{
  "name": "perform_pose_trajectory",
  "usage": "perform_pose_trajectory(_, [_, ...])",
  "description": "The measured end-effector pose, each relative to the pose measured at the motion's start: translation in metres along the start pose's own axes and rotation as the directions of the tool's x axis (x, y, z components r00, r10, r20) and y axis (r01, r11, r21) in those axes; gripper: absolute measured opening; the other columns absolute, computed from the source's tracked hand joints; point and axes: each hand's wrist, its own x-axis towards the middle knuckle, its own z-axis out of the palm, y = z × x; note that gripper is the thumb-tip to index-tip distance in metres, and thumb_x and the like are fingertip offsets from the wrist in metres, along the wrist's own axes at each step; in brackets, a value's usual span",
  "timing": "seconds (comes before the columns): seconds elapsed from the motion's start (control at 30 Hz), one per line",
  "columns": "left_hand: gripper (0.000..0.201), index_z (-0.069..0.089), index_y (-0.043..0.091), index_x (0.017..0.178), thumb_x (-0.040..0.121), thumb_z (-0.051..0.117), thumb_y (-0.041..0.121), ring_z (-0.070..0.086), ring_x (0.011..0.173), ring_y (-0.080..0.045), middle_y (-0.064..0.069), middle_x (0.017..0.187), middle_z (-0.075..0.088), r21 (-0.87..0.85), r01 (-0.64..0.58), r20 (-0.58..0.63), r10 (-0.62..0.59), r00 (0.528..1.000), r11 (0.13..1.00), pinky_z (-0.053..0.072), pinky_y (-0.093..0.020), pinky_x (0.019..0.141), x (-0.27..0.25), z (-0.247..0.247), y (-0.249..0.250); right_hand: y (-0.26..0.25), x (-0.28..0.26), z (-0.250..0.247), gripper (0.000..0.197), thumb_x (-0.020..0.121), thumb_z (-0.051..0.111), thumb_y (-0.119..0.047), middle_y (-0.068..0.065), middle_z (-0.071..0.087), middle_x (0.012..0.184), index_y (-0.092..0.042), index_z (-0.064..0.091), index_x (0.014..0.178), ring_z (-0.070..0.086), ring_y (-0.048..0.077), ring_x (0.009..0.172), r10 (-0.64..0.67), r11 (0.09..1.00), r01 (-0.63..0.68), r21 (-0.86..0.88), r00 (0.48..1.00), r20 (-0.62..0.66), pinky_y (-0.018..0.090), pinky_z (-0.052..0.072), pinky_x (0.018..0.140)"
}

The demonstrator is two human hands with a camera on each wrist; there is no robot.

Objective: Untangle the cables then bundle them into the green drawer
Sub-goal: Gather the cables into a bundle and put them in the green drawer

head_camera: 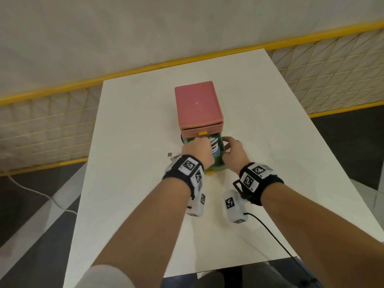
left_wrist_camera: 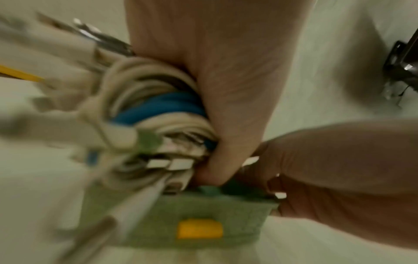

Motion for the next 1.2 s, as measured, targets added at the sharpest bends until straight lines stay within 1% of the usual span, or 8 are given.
perform_pose_trajectory(0.17, [0.027,0.059,0.01,0.116,0.091,0.061,0.017,0.064,0.107,-0.026,-0.008,0.117,0.066,0.037,0.133,0.049,-0.134,0.99,0.99,0.046,-0.032,0.076,0.021,0.015,0.007,0.0,-0.011,0.001,0.073,0.077,0.046,0.013,0.01,0.038,0.133,-0.019,0.035,0.141,0.052,0.028,0.107,-0.221,0.975,0.22,-0.016,0.972,-0.078,0.046,0.051,0.088])
perform_pose_trajectory(0.3, [0.019,0.064,0.011,0.107,0.098,0.048,0.014,0.065,0.107,-0.026,-0.008,0.115,0.068,-0.033,0.166,-0.033,-0.167,0.985,0.986,0.05,-0.033,0.082,0.03,0.022,0.016,0.014,-0.015,0.005,0.064,0.084,0.055,-0.003,-0.007,0.035,0.151,-0.028,0.039,0.141,0.051,0.022,0.123,-0.423,0.889,0.408,-0.207,0.905,-0.033,0.039,0.047,0.1])
perform_pose_trajectory(0.53, [0.019,0.061,0.015,0.086,0.077,0.07,0.029,0.067,0.085,-0.024,-0.004,0.083,0.063,-0.064,0.043,0.216,-0.028,0.976,0.997,0.051,-0.03,0.067,0.04,0.012,-0.002,0.011,-0.007,0.0,0.061,0.09,0.051,-0.008,-0.004,0.03,0.155,-0.024,0.034,0.147,0.051,0.029,0.121,-0.393,0.823,0.419,-0.383,0.907,0.148,0.036,0.043,0.103])
perform_pose_trajectory(0.63, [0.037,0.057,0.009,0.108,0.084,0.065,0.037,0.067,0.093,-0.025,-0.004,0.098,0.065,0.129,0.012,0.041,-0.017,0.999,0.992,0.046,-0.03,0.067,0.031,0.025,-0.002,0.007,-0.009,-0.003,0.059,0.091,0.05,-0.009,-0.001,0.032,0.155,-0.021,0.035,0.146,0.048,0.028,0.127,-0.363,0.815,0.393,-0.426,0.919,0.154,0.034,0.039,0.106])
perform_pose_trajectory(0.73, [0.041,0.049,-0.001,0.12,0.092,0.055,0.029,0.066,0.102,-0.029,-0.014,0.116,0.064,0.107,0.05,-0.074,-0.042,0.996,0.993,0.049,-0.033,0.075,0.032,0.044,0.002,0.008,-0.011,-0.002,0.06,0.089,0.048,-0.005,-0.004,0.032,0.155,-0.023,0.036,0.145,0.052,0.03,0.116,-0.39,0.81,0.419,-0.41,0.907,0.156,0.037,0.045,0.1])
perform_pose_trajectory(0.83, [0.046,0.041,-0.007,0.127,0.093,0.053,0.022,0.065,0.106,-0.03,-0.018,0.122,0.059,0.05,0.115,-0.03,-0.113,0.993,0.992,0.051,-0.035,0.083,0.04,0.045,0.007,0.008,-0.006,-0.001,0.064,0.088,0.051,-0.008,-0.007,0.028,0.156,-0.026,0.033,0.147,0.055,0.03,0.108,-0.371,0.799,0.412,-0.438,0.911,0.18,0.038,0.049,0.093])
perform_pose_trajectory(0.97, [0.053,0.042,-0.002,0.131,0.091,0.054,0.031,0.059,0.114,-0.029,-0.016,0.127,0.054,0.083,0.047,0.056,-0.051,0.997,0.995,0.048,-0.035,0.087,0.04,0.033,0.001,-0.002,0.002,0.003,0.068,0.09,0.051,-0.014,-0.002,0.017,0.16,-0.021,0.021,0.151,0.056,0.031,0.106,-0.278,0.754,0.376,-0.539,0.926,0.257,0.035,0.045,0.093])
perform_pose_trajectory(1.2, [0.046,0.03,-0.006,0.137,0.103,0.036,0.025,0.064,0.106,-0.028,-0.018,0.129,0.052,0.134,0.155,-0.056,-0.149,0.987,0.979,0.049,-0.033,0.084,0.037,0.055,0.006,0.0,-0.002,0.0,0.075,0.09,0.053,-0.013,-0.004,0.013,0.161,-0.025,0.013,0.152,0.054,0.028,0.102,-0.297,0.742,0.402,-0.537,0.915,0.274,0.033,0.044,0.091])
